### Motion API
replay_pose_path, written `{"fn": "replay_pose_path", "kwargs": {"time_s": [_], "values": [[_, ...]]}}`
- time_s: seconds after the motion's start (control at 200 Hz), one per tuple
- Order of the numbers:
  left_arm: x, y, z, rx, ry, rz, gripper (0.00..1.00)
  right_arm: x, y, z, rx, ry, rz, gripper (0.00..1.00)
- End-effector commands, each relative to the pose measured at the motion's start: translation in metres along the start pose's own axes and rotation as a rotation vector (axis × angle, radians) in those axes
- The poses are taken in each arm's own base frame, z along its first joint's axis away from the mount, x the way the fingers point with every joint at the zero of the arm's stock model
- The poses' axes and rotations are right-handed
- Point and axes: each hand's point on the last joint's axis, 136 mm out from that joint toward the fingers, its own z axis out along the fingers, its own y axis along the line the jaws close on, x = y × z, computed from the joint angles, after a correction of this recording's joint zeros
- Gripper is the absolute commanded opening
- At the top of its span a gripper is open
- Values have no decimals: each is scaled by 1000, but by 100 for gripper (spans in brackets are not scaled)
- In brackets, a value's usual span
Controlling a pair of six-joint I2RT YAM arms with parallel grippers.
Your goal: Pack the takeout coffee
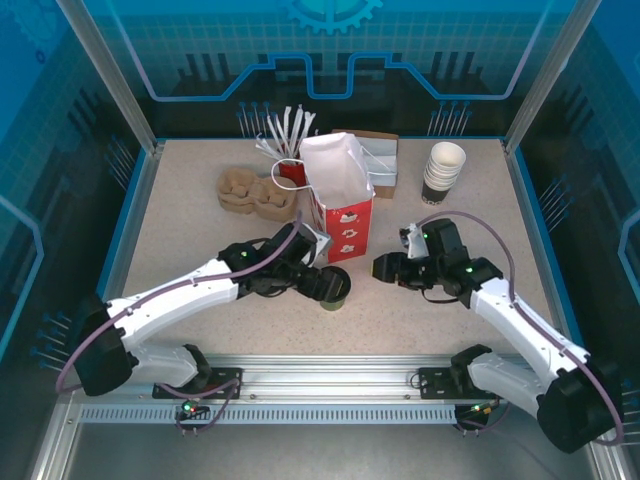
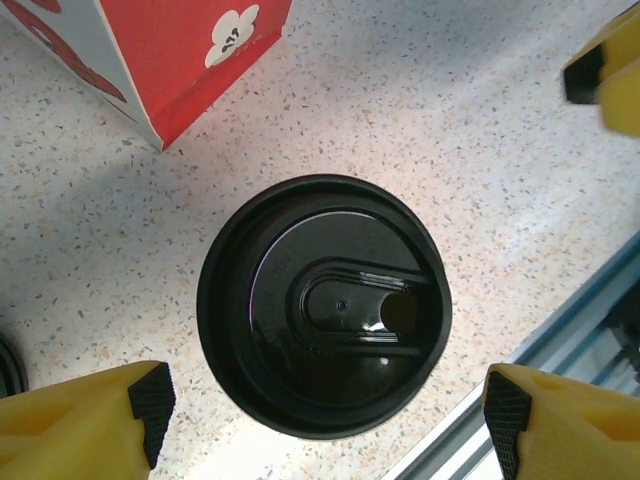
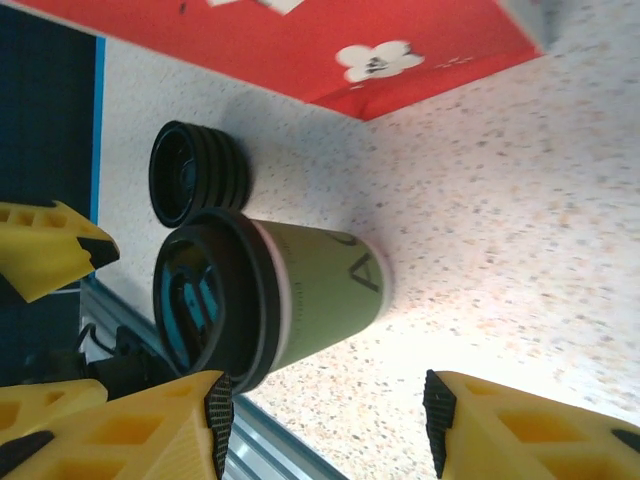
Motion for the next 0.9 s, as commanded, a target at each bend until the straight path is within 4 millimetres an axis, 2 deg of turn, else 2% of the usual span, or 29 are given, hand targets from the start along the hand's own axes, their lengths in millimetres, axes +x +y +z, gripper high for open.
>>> {"fn": "replay_pose_path", "kwargs": {"time_s": [0.0, 0.235, 0.485, 0.895], "values": [[-11, 3, 1, -72, -13, 46, 82, 11, -17, -10, 34, 14, 22, 56], [-12, -4, 14, -93, 12, 73, 84, 12, -26, -24, 13, -22, 40, 57], [-8, -13, 23, -92, 50, 105, 86, 14, -31, -25, -3, -24, 58, 57], [-2, -5, 34, -156, 99, 107, 84, 15, -31, -26, -19, -22, 51, 58]]}}
